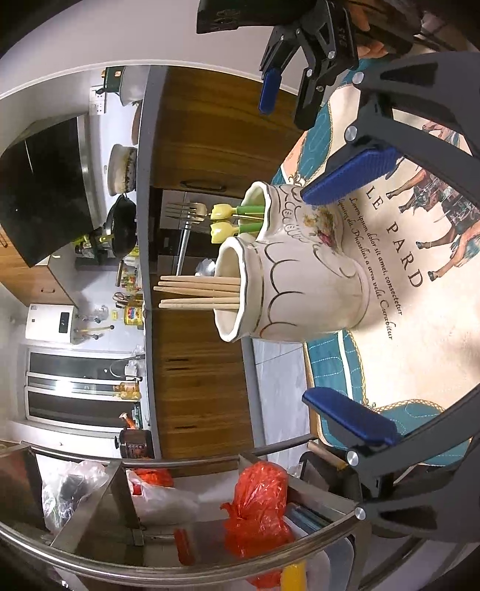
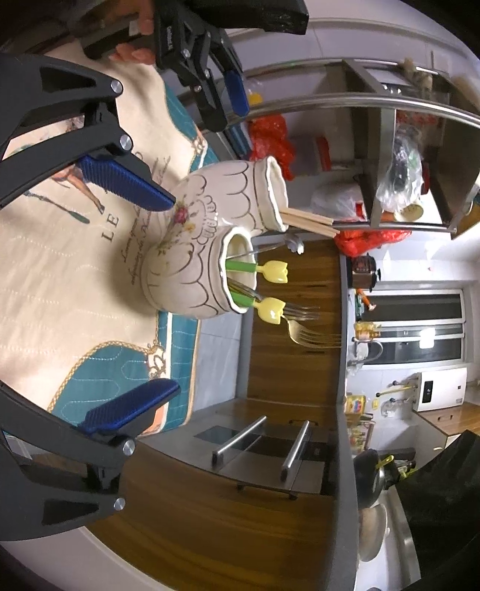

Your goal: Organize utensils

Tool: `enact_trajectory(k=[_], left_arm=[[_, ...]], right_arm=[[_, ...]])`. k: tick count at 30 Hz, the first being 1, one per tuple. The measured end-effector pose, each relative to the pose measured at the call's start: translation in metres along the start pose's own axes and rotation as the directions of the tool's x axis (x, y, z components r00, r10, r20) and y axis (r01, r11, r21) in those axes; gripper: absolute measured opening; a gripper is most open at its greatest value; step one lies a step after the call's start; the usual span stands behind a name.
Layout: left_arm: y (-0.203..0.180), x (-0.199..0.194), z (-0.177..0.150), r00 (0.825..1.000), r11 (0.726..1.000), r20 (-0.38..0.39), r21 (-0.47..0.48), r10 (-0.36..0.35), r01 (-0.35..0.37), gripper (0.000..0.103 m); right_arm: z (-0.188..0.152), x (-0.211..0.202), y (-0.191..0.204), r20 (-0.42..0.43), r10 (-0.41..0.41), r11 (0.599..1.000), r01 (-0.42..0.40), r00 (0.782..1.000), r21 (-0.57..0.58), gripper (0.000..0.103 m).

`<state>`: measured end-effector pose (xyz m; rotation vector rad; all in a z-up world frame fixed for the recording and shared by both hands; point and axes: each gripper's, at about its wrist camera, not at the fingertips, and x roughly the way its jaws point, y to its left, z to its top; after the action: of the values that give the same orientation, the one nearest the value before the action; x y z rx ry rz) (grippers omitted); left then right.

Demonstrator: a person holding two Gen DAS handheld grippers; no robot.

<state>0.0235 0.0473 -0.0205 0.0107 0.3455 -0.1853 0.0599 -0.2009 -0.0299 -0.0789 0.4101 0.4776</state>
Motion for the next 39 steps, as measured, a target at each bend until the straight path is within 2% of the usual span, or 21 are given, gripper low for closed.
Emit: enact_trajectory(k=[4, 9, 39], left_arm=[[0.000, -0.001, 0.001, 1.000, 1.000, 0.003, 0.001, 0.005, -0.005, 0.097], [0.000, 0.000, 0.001, 1.000, 1.000, -0.003, -0.002, 0.026, -0.026, 0.097], [0.002, -0.001, 0.000, 0.999, 0.999, -0.001, -0.008, 0.046, -0.046, 0.097]], right_arm=[[0.000, -0.003, 0.001, 0.017, -0.001, 1.000, 0.001, 1.000, -0.002, 0.098], [-0.001, -0.008, 0.002, 0.045, -0.024, 1.000, 0.024, 0.999, -0.002, 0.098], [-0.001, -0.014, -0.001, 0.064, -0.041, 0.999, 0.041, 0.997, -0.002, 0.098]])
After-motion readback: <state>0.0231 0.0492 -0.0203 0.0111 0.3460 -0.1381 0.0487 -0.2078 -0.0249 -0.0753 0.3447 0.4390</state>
